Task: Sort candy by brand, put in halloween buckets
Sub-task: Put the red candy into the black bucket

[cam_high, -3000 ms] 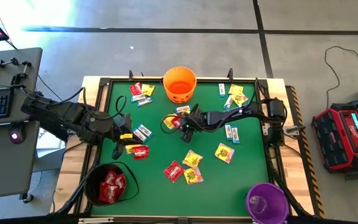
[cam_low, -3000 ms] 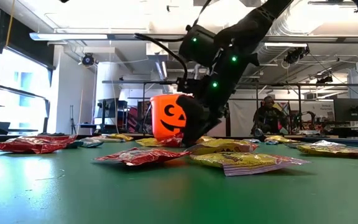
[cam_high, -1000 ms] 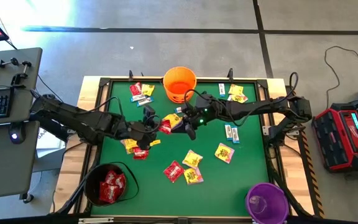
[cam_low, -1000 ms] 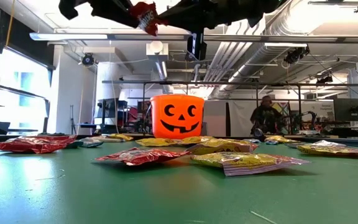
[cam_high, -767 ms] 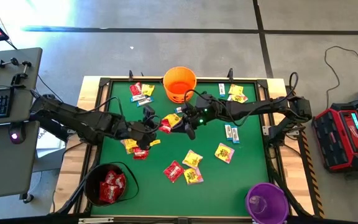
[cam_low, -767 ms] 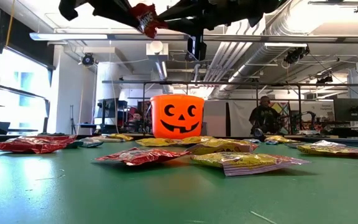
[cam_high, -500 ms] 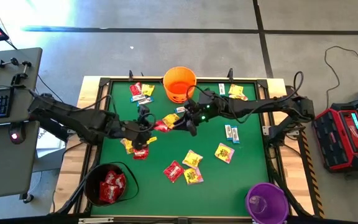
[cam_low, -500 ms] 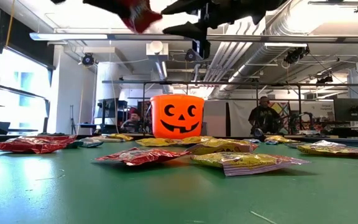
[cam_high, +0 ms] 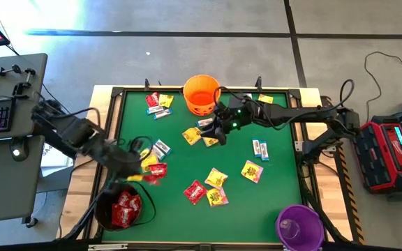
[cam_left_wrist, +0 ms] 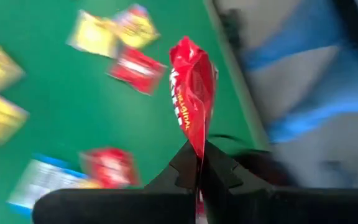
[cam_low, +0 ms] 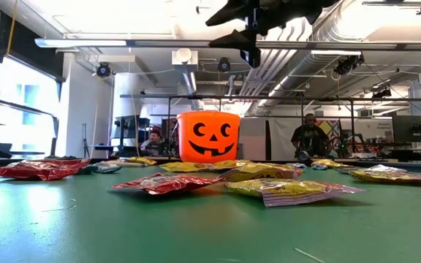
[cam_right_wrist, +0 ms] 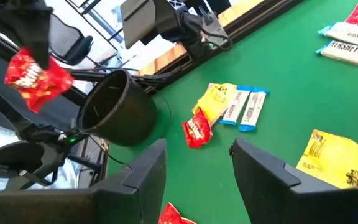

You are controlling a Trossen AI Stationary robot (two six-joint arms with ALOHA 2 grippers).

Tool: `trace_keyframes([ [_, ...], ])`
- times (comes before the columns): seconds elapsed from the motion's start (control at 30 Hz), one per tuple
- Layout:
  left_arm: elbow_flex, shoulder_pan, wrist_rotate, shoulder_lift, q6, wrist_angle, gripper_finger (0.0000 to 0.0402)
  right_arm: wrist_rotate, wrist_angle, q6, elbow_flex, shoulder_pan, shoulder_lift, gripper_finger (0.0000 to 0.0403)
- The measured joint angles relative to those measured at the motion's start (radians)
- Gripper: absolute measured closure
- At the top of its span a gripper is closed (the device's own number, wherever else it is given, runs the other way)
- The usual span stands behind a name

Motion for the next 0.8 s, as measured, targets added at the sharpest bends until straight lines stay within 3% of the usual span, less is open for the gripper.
trace_keyframes([
  [0.17, -0.028, -0.151, 0.123, 0.0, -0.32, -0.005, 0.0401, -0.003, -0.021, -0.018, 0.0, 0.0, 0.0, 0.0234],
  [0.4, -0.143, -0.319, 0.143, 0.001, -0.69, -0.003, 0.0401, -0.002, -0.036, -0.026, 0.0, 0.0, 0.0, 0.0234],
  [0.6, -0.255, -0.376, 0.08, 0.001, -0.88, 0.023, 0.0401, 0.017, -0.04, -0.036, 0.0, 0.0, 0.0, 0.0234],
  [0.8, -0.34, -0.38, 0.031, 0.001, -0.973, 0.024, 0.0401, 0.048, -0.047, -0.045, 0.0, 0.0, 0.0, 0.0234],
])
